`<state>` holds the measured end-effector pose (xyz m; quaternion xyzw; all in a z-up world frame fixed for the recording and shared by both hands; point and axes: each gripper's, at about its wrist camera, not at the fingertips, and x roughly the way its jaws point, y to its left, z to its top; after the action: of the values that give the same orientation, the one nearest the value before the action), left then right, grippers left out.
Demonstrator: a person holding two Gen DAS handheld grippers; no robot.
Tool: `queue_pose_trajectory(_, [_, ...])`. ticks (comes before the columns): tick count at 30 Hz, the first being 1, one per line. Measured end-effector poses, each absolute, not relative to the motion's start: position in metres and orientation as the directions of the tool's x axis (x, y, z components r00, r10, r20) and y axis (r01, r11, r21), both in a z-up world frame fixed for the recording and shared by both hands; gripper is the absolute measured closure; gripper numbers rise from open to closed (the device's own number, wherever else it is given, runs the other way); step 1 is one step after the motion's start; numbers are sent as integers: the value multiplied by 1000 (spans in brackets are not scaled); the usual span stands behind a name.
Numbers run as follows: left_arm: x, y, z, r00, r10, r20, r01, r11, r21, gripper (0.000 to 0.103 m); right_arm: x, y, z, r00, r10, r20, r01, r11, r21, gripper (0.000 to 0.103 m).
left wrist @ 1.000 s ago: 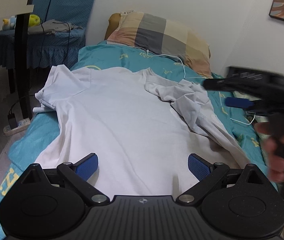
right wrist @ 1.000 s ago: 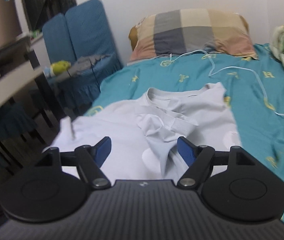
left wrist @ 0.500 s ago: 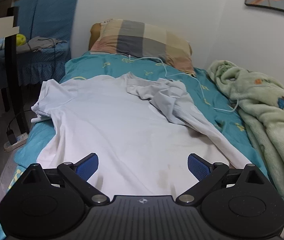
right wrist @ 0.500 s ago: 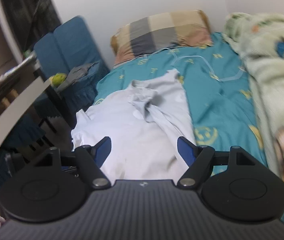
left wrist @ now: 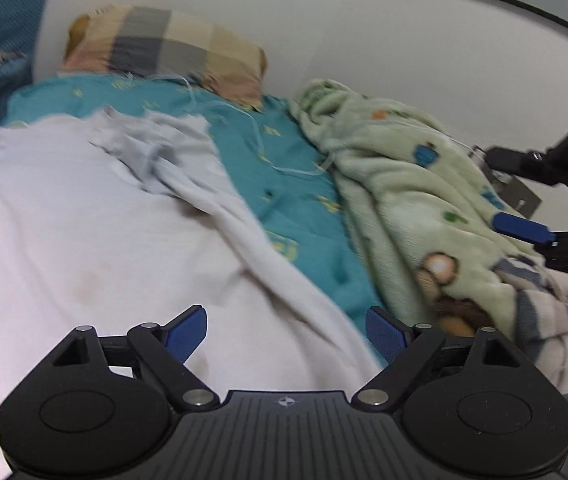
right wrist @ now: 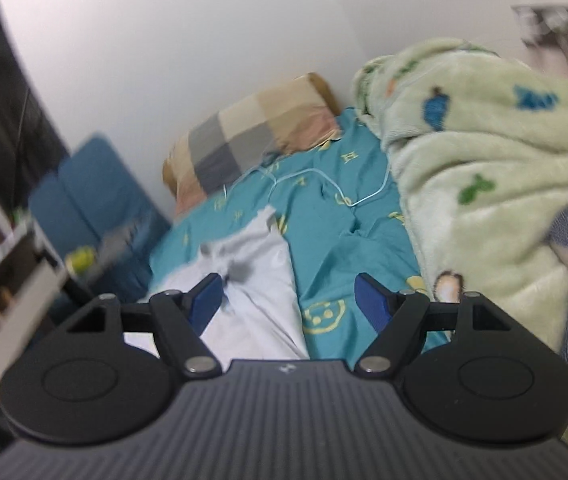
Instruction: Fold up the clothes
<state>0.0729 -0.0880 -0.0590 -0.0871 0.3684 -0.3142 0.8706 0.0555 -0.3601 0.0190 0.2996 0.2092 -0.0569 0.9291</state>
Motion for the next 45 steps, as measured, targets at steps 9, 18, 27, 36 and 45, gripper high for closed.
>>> queue_pose_trajectory(9, [86, -162, -106, 435, -590, -681, 466, 794, -391, 76, 65, -386, -3, 898, 36, -439, 271, 742, 613, 26])
queue_pose_trajectory(18, [105, -71, -73, 395, -678, -620, 345, 735, -584, 100, 69, -382, -7, 887, 108, -448, 234, 732, 640, 26])
queue_pose_trajectory(27, [138, 25, -111, 380, -594, -709, 104, 789, -606, 99, 89, -358, -13, 827, 205, -524, 187, 778, 599, 26])
queue_pose_trajectory(36, [116, 15, -77, 445, -625, -642, 209, 769, -604, 58, 97, -340, -17, 790, 228, -570, 163, 817, 553, 26])
queue_pose_trajectory(45, [65, -64, -40, 415, -684, -600, 562, 711, -422, 29, 92, -363, -25, 815, 213, -539, 237, 726, 646, 26])
